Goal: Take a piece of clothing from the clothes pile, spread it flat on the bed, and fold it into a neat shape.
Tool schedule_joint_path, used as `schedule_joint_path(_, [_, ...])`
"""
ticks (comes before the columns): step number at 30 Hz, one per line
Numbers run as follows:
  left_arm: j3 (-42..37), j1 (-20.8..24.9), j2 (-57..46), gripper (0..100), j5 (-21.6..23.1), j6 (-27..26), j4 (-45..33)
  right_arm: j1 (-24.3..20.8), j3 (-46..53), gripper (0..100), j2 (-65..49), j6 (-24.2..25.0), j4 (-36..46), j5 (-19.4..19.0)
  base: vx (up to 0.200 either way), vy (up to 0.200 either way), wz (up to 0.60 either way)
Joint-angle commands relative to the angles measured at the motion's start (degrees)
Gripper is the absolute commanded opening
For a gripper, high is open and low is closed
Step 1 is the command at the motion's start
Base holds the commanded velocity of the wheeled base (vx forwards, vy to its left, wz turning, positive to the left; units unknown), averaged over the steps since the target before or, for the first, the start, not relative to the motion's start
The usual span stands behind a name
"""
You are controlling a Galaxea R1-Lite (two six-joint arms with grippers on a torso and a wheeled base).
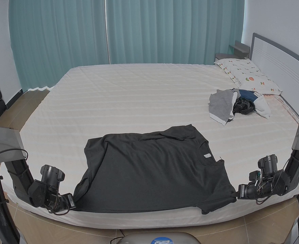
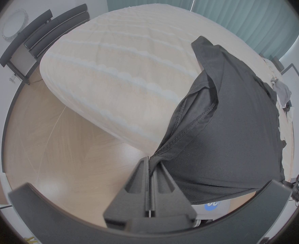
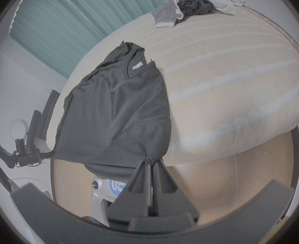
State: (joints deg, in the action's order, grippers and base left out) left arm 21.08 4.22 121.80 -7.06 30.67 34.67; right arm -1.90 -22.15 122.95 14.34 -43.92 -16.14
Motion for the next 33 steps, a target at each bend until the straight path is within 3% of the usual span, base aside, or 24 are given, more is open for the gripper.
schedule_joint_path(1, [-0.07, 0.79, 0.28, 0, -0.24, 0.00, -1.27, -0.21, 0.62, 0, 1.67, -0.63, 0.24, 0.14, 0.000, 0.000, 0.00])
schedule_joint_path(10, [0.02, 1.49, 0.37, 0, -0.24, -0.96, -4.00, -0.73, -0.09, 0, -2.90, -2.12, 9.73, 0.06, 0.000, 0.000, 0.00])
schedule_joint_path(20, [-0.34, 1.76, 0.37, 0, -0.24, -0.96, -4.08, -0.91, -1.05, 0, 0.44, -4.40, 9.82, 0.23, 0.000, 0.000, 0.00])
schedule_joint_path(21, [-0.25, 1.85, 0.37, 100, -0.24, -0.96, -4.08, -1.00, -1.14, 100, 0.53, -4.40, 9.82, 0.23, 0.000, 0.000, 0.00])
schedule_joint_path(29, [0.54, 1.41, -0.24, 100, -0.15, -0.79, -4.00, -0.47, -3.60, 100, 0.18, -2.56, 9.56, -0.21, 0.000, 0.000, 0.00])
schedule_joint_path(33, [1.16, -0.26, -3.23, 100, 0.55, -0.61, -3.47, -1.00, -4.74, 100, -1.14, 3.24, 7.27, -0.38, 0.000, 0.000, 0.00])
